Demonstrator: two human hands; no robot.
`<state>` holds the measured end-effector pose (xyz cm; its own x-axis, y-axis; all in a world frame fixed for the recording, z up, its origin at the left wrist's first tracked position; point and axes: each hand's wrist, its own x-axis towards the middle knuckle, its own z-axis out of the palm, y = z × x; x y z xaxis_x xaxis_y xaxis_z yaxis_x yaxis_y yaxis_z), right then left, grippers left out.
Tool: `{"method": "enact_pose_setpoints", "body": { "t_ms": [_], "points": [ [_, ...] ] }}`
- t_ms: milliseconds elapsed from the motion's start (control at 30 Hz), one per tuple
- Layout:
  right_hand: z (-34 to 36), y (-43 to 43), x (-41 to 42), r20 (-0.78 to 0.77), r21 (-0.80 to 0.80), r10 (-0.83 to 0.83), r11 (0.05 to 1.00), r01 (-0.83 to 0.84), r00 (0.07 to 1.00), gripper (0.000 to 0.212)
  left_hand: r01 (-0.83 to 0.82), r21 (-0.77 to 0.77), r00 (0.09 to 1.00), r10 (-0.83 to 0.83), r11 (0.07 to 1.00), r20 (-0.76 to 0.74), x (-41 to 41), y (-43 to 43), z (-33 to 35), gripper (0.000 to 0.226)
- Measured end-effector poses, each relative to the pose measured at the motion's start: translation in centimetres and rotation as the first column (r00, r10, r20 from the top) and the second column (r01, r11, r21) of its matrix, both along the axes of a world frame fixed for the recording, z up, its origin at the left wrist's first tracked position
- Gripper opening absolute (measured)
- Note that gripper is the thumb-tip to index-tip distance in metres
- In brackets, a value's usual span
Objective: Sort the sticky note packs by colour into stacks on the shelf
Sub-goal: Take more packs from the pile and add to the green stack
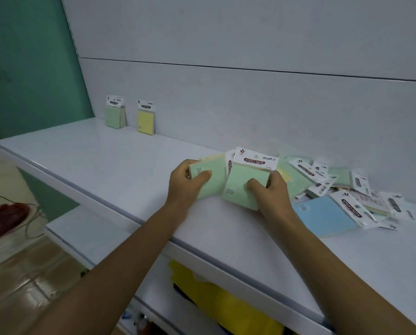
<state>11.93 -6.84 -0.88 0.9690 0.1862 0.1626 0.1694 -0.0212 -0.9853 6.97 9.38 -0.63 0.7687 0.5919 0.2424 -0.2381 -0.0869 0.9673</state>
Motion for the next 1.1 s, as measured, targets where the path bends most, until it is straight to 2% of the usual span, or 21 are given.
{"method": "enact_pose_setpoints", "body": {
  "t_ms": [133,300,400,533,667,833,1000,1100],
  "points": [
    [-0.6,0.3,0.0,0.141,-0.131,0.066,0.99,-0.048,0.988,0.03,-0.079,-0.031,0.997,0.079,0.996,-0.015,0.3,0.1,0.0,0.02],
    [-1.1,-0.1,-0.4,0.229,-0.172,0.119,0.982,-0.081,0.966,0.032,-0.06,0.042,0.998,0.061,0.997,-0.026,0.4,-0.2,0.0,0.02],
    [-1.1,-0.3,-0.8,0.287,-0.242,0.136,0.968,-0.066,0.948,0.037,-0.036,0.058,0.998,0.039,0.998,-0.043,0.5,-0.2,-0.1,0.025],
    [-1.0,-0.4,-0.9,0.344,-0.305,0.127,0.952,-0.017,0.93,0.032,-0.054,0.093,0.996,0.06,0.994,-0.068,0.5,0.0,-0.3,0.025],
    [-0.7,-0.4,-1.1,0.318,-0.312,0.12,0.95,-0.015,0.94,0.026,-0.056,0.076,0.997,0.06,0.996,-0.054,0.6,0.2,-0.1,0.014],
    [-0.1,-0.2,-1.4,0.272,-0.317,0.137,0.947,-0.046,0.953,0.028,0.002,0.076,1.0,0.0,0.997,-0.024,0.7,0.4,-0.6,0.014],
    [0.9,0.0,-1.6,0.097,-0.271,0.176,0.952,-0.145,0.98,0.028,0.036,0.119,0.999,-0.032,0.992,-0.036,1.0,0.3,-0.6,0.014],
    [1.1,0.5,-1.9,0.071,-0.302,0.106,0.95,-0.08,0.992,0.026,0.118,0.075,0.99,-0.112,0.99,-0.081,0.9,0.3,-0.1,0.012]
  ]
}}
